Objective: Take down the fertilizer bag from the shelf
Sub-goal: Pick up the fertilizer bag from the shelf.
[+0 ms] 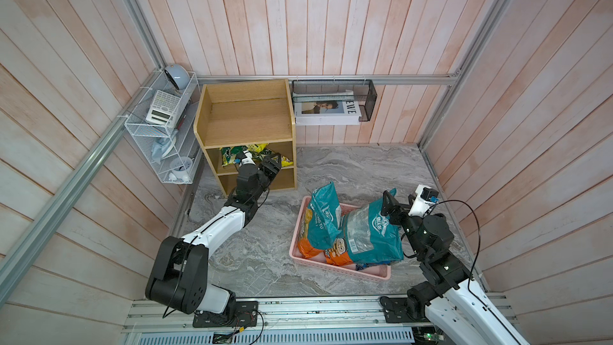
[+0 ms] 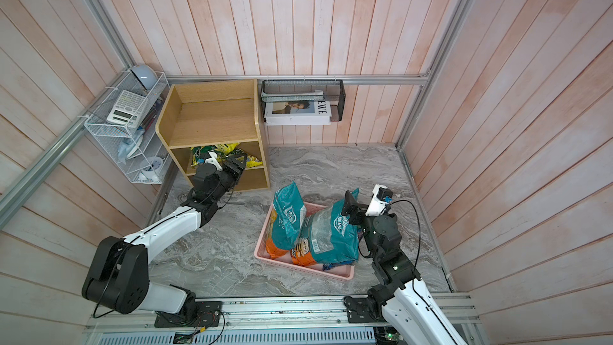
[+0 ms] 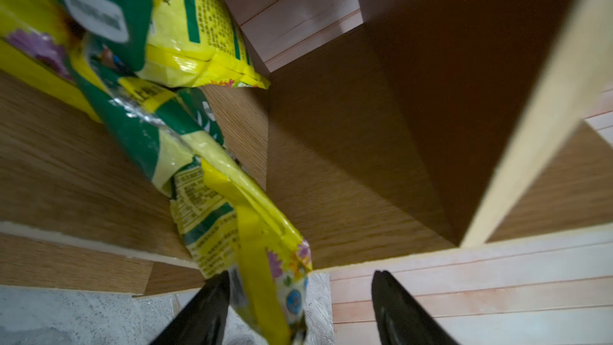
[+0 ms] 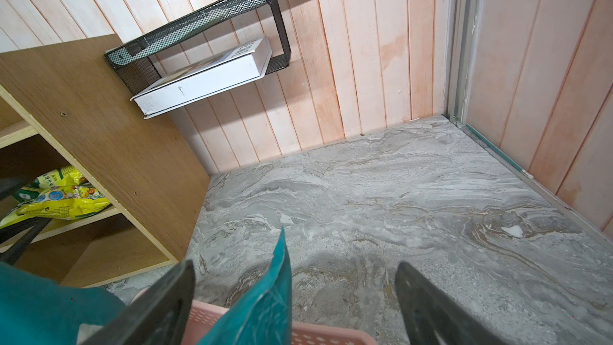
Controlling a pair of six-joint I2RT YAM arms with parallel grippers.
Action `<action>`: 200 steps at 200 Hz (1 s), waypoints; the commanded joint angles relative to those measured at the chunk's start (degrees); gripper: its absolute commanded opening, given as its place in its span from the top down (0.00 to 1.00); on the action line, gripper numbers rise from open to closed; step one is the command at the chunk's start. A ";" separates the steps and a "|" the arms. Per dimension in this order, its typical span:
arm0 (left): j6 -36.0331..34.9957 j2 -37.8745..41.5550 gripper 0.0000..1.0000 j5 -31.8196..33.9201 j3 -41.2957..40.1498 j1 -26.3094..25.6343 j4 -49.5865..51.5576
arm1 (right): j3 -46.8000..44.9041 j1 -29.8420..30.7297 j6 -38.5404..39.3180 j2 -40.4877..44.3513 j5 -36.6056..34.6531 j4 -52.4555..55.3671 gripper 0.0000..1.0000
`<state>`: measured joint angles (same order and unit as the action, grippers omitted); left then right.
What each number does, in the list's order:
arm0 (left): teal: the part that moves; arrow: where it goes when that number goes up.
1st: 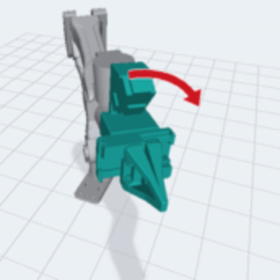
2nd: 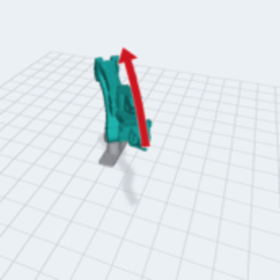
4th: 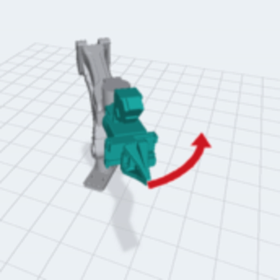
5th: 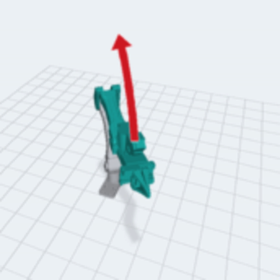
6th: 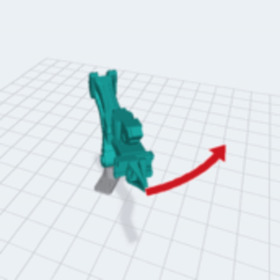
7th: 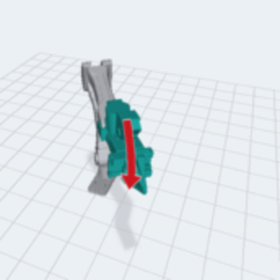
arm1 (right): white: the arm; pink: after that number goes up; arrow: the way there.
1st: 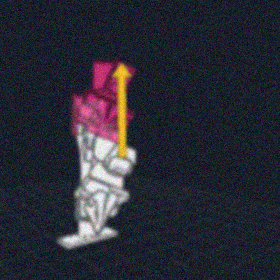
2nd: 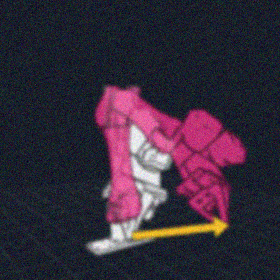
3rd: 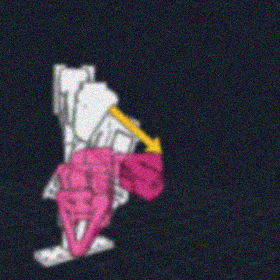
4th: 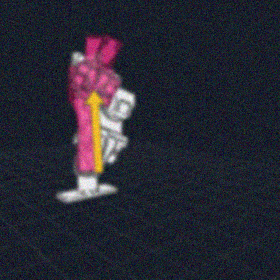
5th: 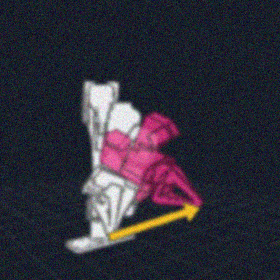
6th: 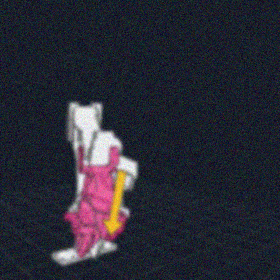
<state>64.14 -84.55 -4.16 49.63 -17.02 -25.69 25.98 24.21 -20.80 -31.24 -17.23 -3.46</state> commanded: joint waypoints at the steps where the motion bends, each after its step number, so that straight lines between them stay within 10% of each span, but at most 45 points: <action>1: 1.54 -2.27 0.36 -0.09 1.69 0.56 0.74 | 0.21 -0.27 0.27 -0.34 -0.25 -0.58 0.02; 55: 0.72 -2.19 1.00 1.62 2.24 0.67 0.93 | 0.29 -0.32 0.31 -1.10 -0.56 -0.67 0.02; 115: -7.72 11.49 1.00 10.66 1.90 -2.13 13.69 | 0.08 -0.41 0.22 -1.93 -0.48 -1.34 0.02; 200: -23.13 34.42 1.00 40.72 4.34 -28.12 36.21 | 2.98 -0.51 -2.20 0.35 1.12 4.43 0.02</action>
<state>46.89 -53.80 24.16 51.55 -39.70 4.95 26.48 23.99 -21.50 -32.88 -16.99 -3.16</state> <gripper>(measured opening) 0.048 0.981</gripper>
